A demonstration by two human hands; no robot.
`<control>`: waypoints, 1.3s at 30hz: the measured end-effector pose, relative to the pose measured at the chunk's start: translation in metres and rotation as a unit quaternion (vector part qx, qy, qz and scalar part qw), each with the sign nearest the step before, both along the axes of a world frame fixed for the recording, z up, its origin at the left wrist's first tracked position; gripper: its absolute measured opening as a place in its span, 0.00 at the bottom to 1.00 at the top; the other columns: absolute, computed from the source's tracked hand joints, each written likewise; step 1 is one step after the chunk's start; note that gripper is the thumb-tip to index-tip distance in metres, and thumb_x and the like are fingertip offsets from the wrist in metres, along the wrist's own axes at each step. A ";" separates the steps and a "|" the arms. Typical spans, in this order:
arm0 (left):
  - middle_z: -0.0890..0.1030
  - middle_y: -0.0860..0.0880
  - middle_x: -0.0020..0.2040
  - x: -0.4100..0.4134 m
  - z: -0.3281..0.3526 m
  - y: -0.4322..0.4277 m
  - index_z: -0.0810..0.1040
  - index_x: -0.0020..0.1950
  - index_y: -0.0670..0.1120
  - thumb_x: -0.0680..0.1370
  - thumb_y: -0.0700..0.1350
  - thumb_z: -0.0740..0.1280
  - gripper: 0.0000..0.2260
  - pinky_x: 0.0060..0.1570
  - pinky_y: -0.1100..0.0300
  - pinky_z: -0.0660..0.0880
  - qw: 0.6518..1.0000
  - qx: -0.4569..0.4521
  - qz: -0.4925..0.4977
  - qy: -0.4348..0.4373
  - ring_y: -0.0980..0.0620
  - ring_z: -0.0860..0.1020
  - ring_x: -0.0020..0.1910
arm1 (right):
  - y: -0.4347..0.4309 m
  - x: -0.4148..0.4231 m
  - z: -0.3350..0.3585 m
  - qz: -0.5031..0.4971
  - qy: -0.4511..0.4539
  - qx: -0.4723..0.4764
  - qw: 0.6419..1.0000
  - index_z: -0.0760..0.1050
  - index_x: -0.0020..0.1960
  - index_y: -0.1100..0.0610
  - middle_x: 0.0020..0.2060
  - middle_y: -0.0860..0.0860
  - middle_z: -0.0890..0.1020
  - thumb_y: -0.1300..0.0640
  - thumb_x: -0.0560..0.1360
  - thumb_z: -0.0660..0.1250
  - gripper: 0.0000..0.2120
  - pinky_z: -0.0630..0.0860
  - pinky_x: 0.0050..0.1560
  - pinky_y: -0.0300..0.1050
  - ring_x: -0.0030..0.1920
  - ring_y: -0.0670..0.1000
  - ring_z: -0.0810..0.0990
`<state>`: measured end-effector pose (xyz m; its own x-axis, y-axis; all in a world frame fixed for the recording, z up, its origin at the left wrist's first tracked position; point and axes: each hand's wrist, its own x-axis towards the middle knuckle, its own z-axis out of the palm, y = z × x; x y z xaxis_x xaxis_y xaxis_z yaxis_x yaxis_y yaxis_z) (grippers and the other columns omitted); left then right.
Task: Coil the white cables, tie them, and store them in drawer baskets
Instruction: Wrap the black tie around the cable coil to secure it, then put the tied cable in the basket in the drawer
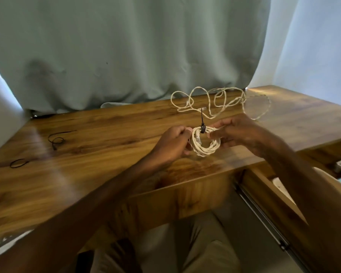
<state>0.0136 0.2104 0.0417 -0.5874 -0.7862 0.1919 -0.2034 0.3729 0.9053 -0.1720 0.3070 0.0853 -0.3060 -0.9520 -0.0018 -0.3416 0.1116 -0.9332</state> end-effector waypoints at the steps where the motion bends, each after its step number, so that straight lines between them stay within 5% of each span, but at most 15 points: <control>1: 0.86 0.44 0.48 -0.004 0.001 0.006 0.82 0.57 0.46 0.86 0.49 0.58 0.14 0.47 0.46 0.82 1.000 0.001 -0.006 0.004 0.45 0.85 0.45 | 0.009 -0.004 0.003 -0.005 0.006 -0.001 1.000 0.84 0.54 0.61 0.44 0.55 0.89 0.64 0.72 0.78 0.12 0.84 0.40 0.43 0.47 0.56 0.88; 3: 0.86 0.46 0.48 -0.014 -0.002 0.018 0.82 0.56 0.47 0.85 0.50 0.59 0.13 0.47 0.47 0.81 1.000 -0.021 -0.013 0.005 0.47 0.84 0.44 | 0.028 -0.015 0.008 -0.016 0.020 0.007 1.000 0.84 0.55 0.61 0.44 0.56 0.89 0.64 0.72 0.77 0.12 0.85 0.40 0.42 0.47 0.56 0.88; 9: 0.80 0.53 0.53 -0.049 -0.021 0.069 0.77 0.58 0.48 0.83 0.47 0.62 0.07 0.52 0.58 0.76 0.956 -0.283 -0.051 -0.064 0.56 0.77 0.52 | 0.079 -0.063 0.013 -0.044 0.109 0.119 0.986 0.83 0.56 0.63 0.45 0.57 0.88 0.65 0.71 0.78 0.14 0.79 0.31 0.36 0.35 0.47 0.87; 14: 0.77 0.54 0.57 -0.087 -0.041 0.104 0.75 0.59 0.50 0.80 0.47 0.66 0.08 0.56 0.59 0.73 0.927 -0.357 -0.097 -0.067 0.55 0.73 0.58 | 0.101 -0.099 0.017 -0.038 0.196 0.173 0.964 0.86 0.51 0.58 0.45 0.55 0.89 0.62 0.71 0.79 0.09 0.82 0.36 0.39 0.41 0.52 0.88; 23: 0.77 0.54 0.54 -0.136 -0.059 0.127 0.77 0.56 0.51 0.80 0.47 0.67 0.05 0.53 0.61 0.74 0.919 -0.364 -0.129 -0.074 0.57 0.73 0.55 | 0.151 -0.160 -0.034 0.000 0.237 0.344 0.908 0.85 0.55 0.55 0.53 0.58 0.87 0.65 0.73 0.77 0.12 0.84 0.54 0.49 0.52 0.58 0.87; 26: 0.76 0.54 0.56 -0.143 -0.066 0.128 0.77 0.57 0.52 0.80 0.47 0.68 0.06 0.52 0.64 0.73 0.921 -0.352 -0.138 -0.090 0.58 0.73 0.57 | 0.160 -0.171 -0.062 0.023 0.262 0.369 0.892 0.84 0.49 0.45 0.53 0.55 0.86 0.61 0.74 0.76 0.11 0.82 0.51 0.45 0.45 0.52 0.84; 32: 0.77 0.52 0.58 -0.148 -0.073 0.128 0.77 0.56 0.51 0.79 0.46 0.70 0.07 0.53 0.63 0.76 0.917 -0.357 -0.139 -0.109 0.57 0.73 0.60 | 0.155 -0.166 -0.099 0.061 0.321 0.391 0.861 0.82 0.60 0.47 0.51 0.48 0.85 0.54 0.76 0.75 0.13 0.81 0.43 0.36 0.47 0.46 0.85; 39: 0.77 0.52 0.59 -0.151 -0.075 0.126 0.78 0.57 0.51 0.79 0.46 0.70 0.07 0.53 0.65 0.75 0.916 -0.360 -0.134 -0.120 0.57 0.73 0.60 | 0.147 -0.164 -0.108 -0.005 0.283 0.370 0.885 0.83 0.51 0.47 0.47 0.49 0.84 0.55 0.72 0.79 0.10 0.78 0.34 0.33 0.42 0.46 0.85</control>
